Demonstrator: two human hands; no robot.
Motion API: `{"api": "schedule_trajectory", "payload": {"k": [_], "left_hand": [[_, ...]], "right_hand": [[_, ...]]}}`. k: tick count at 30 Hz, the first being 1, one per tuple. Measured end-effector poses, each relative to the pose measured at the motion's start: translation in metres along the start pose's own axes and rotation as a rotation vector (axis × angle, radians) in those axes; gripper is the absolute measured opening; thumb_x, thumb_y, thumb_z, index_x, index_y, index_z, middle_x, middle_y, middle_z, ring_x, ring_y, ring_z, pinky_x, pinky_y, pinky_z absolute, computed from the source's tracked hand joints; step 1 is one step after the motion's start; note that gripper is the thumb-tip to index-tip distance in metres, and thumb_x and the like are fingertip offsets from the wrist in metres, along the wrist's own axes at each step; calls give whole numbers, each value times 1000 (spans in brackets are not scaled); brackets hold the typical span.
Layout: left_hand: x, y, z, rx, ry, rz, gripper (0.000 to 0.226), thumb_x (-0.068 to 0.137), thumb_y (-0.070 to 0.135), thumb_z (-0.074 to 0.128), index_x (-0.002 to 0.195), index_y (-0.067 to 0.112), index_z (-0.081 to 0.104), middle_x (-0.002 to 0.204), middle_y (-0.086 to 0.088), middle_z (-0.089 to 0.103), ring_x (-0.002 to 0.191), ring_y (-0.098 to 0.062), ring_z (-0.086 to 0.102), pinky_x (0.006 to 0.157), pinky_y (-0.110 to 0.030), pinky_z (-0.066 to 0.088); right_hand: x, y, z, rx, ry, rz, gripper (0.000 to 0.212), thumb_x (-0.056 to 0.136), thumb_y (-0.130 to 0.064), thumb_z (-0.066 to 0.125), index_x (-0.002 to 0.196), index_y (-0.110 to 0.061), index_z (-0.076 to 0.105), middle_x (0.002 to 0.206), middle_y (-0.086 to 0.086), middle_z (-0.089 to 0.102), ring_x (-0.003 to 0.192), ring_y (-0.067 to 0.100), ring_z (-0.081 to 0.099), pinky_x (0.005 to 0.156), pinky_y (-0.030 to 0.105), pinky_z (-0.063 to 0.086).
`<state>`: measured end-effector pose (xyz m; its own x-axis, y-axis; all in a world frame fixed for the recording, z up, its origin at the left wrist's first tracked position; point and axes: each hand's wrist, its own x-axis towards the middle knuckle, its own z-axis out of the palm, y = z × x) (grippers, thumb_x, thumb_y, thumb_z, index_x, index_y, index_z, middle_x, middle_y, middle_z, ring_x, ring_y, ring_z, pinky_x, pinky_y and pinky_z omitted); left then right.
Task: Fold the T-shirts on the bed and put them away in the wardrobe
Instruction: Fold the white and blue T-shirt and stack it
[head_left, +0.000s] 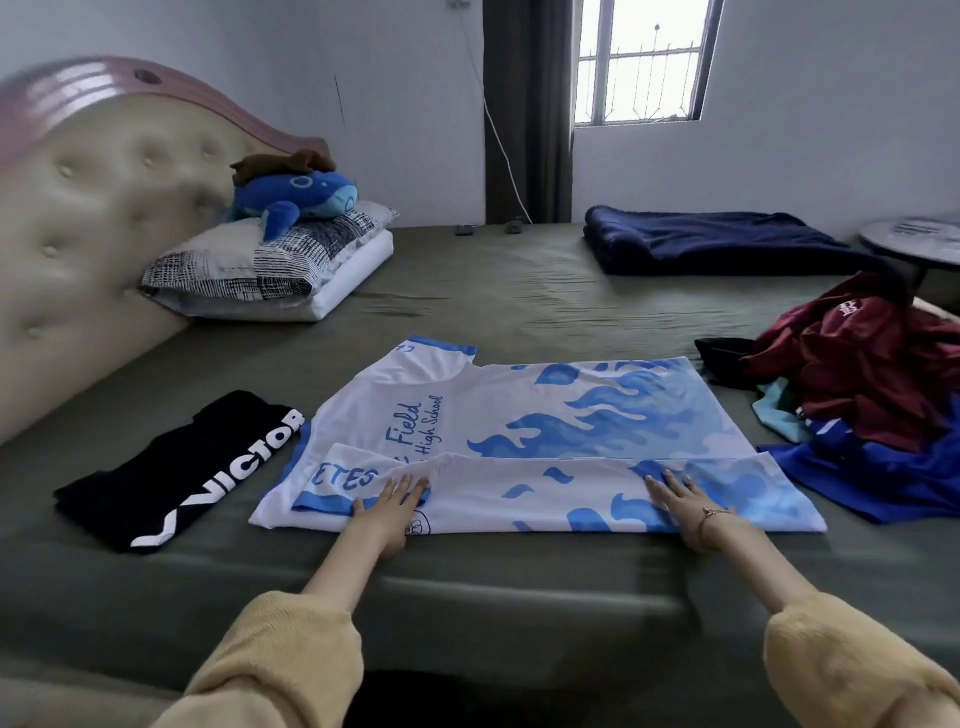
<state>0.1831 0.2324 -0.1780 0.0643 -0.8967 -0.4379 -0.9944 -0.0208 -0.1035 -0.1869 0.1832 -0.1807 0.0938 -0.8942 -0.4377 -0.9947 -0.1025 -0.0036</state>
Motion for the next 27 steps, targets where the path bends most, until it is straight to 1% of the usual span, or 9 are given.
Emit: {"api": "schedule_trajectory", "payload": {"k": [2, 4, 7, 9, 14, 16, 18, 21, 27], "left_hand": [[0, 3, -9, -16, 17, 9, 76, 96, 2, 37, 151, 25, -10, 160, -1, -6, 147, -22, 0, 116, -53, 12], [3, 6, -20, -63, 118, 21, 78, 93, -2, 36, 151, 36, 1, 154, -6, 25, 139, -29, 30, 110, -45, 29], [9, 13, -35, 24, 250, -30, 54, 91, 1, 40, 139, 26, 41, 131, -9, 54, 118, -28, 52, 98, -37, 39], [19, 16, -37, 62, 324, -59, 37, 92, 4, 45, 126, 16, 51, 128, -7, 53, 118, -25, 50, 99, -37, 36], [46, 13, -30, -51, 377, 81, 59, 87, -4, 46, 140, 16, 33, 143, -4, 40, 131, -22, 39, 112, -42, 24], [52, 8, -27, -49, 370, 130, 58, 89, -1, 43, 143, 18, 31, 142, -4, 39, 130, -23, 39, 114, -43, 21], [60, 0, -24, -65, 408, 169, 42, 95, 8, 38, 137, 17, 38, 132, -4, 44, 122, -22, 43, 110, -38, 25], [68, -11, -22, -138, 444, 188, 25, 101, 20, 29, 118, 13, 48, 114, -4, 48, 106, -20, 46, 99, -32, 33], [78, -17, -14, -150, 416, 170, 30, 104, 27, 23, 111, 11, 48, 110, -4, 48, 100, -20, 48, 89, -32, 39]], "right_hand": [[9, 0, -4, 24, 51, -10, 74, 90, 1, 45, 150, -27, 11, 158, -4, 2, 145, 23, 9, 111, 55, 22], [15, -4, -10, 32, 122, 9, 56, 92, -6, 42, 143, -26, 29, 152, -1, 24, 139, 23, 27, 108, 50, 30], [24, -13, -19, -9, 228, 44, 47, 93, -7, 35, 136, -25, 39, 139, 4, 39, 131, 23, 37, 102, 43, 34], [32, -17, -20, -42, 306, 50, 43, 93, -5, 33, 132, -21, 40, 136, 4, 40, 129, 21, 37, 100, 42, 34], [58, -14, -14, -61, 374, -62, 37, 102, -25, 30, 138, -23, 33, 140, -2, 39, 133, 17, 34, 112, 42, 18], [65, -10, -11, -49, 413, -112, 33, 101, -30, 32, 132, -22, 40, 133, 0, 44, 127, 18, 38, 110, 36, 21], [73, -6, -8, 4, 466, -160, 29, 99, -31, 37, 124, -19, 45, 126, 1, 49, 118, 18, 43, 100, 29, 32], [78, -5, -6, 16, 483, -193, 24, 100, -30, 35, 119, -19, 46, 119, 1, 50, 112, 19, 44, 90, 30, 37], [93, -8, -8, -23, 515, -214, 25, 101, -30, 30, 117, -19, 47, 116, 2, 51, 110, 19, 46, 87, 31, 34]]}}
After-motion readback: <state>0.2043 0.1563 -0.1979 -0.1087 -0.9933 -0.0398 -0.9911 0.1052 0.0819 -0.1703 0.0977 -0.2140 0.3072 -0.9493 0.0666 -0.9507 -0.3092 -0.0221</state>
